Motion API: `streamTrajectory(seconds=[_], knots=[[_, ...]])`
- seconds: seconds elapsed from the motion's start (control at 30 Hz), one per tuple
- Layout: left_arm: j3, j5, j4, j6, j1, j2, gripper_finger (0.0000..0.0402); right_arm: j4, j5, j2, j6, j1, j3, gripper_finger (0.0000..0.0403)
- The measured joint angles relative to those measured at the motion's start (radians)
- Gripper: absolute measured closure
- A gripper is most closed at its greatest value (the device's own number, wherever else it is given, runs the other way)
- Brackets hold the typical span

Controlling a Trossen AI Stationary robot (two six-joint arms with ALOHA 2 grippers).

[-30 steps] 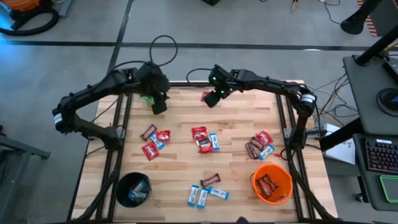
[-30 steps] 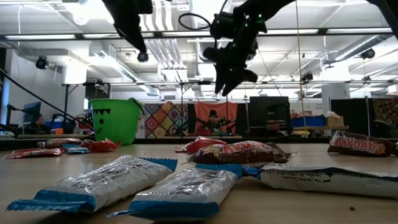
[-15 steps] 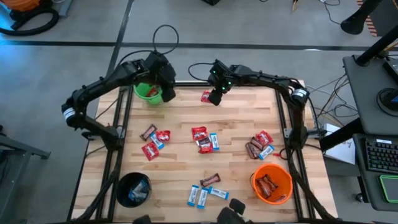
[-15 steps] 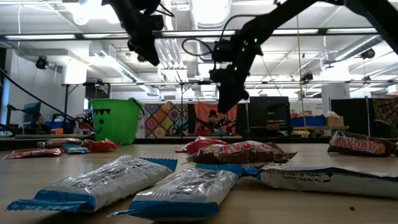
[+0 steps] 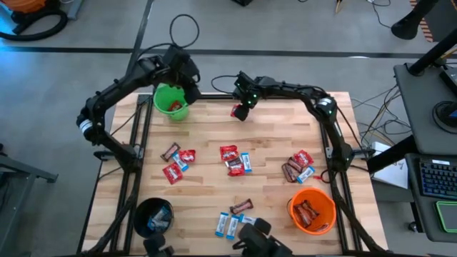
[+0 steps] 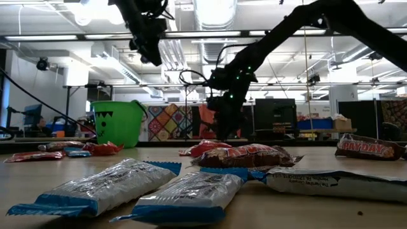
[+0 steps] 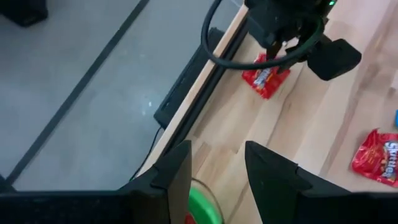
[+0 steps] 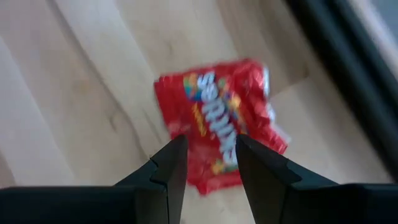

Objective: Sort candy
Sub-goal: Put the red candy into the green bucket

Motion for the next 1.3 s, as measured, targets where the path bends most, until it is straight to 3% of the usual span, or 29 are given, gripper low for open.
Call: streamTrajectory(seconds=[0.17,0.5,0.83,1.1,1.3], knots=[[-0.001,0.000,-0.024,-0.006,0.033,-0.007,0.0268,0.003,0.000,0.032,-0.065,-0.001,0.052,0.0263],[-0.001,0.002,-0.026,-0.007,0.043,-0.007,0.0268,0.004,0.024,0.039,-0.047,-0.009,0.062,0.0180],[-0.001,0.003,-0.026,-0.033,0.042,-0.007,0.0268,-0.018,0.023,0.105,-0.044,-0.015,0.059,0.0156],[-0.002,0.003,-0.031,-0.039,0.042,-0.014,0.0268,-0.022,0.030,0.153,0.031,-0.014,0.061,0.0176],[-0.002,0.003,-0.034,-0.053,0.042,-0.022,0.0268,-0.026,0.033,0.154,0.069,-0.016,0.060,0.0253]])
